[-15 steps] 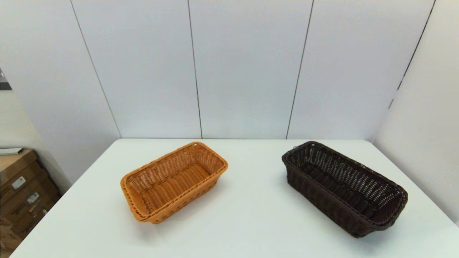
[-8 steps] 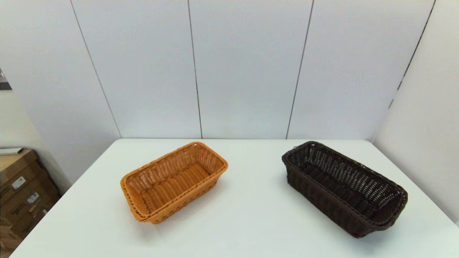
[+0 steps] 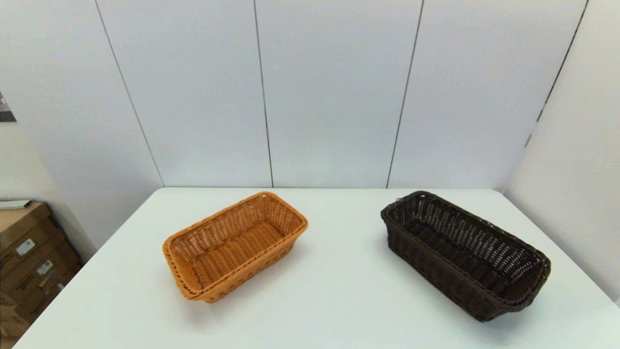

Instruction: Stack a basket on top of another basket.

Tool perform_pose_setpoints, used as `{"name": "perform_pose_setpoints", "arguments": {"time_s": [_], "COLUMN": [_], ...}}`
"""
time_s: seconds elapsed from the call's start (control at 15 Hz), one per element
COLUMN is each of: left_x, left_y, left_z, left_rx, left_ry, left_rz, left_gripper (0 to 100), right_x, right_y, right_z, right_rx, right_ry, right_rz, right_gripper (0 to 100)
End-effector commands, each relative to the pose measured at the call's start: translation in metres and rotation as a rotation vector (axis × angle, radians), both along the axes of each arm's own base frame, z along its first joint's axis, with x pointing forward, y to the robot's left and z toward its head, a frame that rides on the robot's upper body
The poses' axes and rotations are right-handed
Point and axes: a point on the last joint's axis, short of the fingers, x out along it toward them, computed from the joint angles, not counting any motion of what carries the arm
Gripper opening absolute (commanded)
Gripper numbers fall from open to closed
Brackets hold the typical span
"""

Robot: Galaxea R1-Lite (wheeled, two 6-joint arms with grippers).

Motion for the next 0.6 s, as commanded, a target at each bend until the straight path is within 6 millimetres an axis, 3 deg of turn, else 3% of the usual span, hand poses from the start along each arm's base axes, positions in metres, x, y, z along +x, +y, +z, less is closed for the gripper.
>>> {"name": "perform_pose_setpoints", "arguments": {"time_s": [0.07,0.33,0.6], "left_x": [0.088,0.157,0.2], "left_y": [0.0,0.002,-0.023], "left_z": [0.105,0.121,0.09], "left_rx": [-0.011,-0.176,-0.354], "left_ry": [0.268,0.472,0.698], "left_rz": [0.019,0.189,0.388], "left_gripper": [100,100,100], "right_x": [0.0,0.0,0.0], "right_y": [0.0,0.0,0.0], "right_z": [0.0,0.0,0.0], "right_rx": [0.0,0.0,0.0], "right_ry": [0.002,0.002,0.002], "right_rz": [0.0,0.0,0.0], "right_gripper": [100,100,100]}}
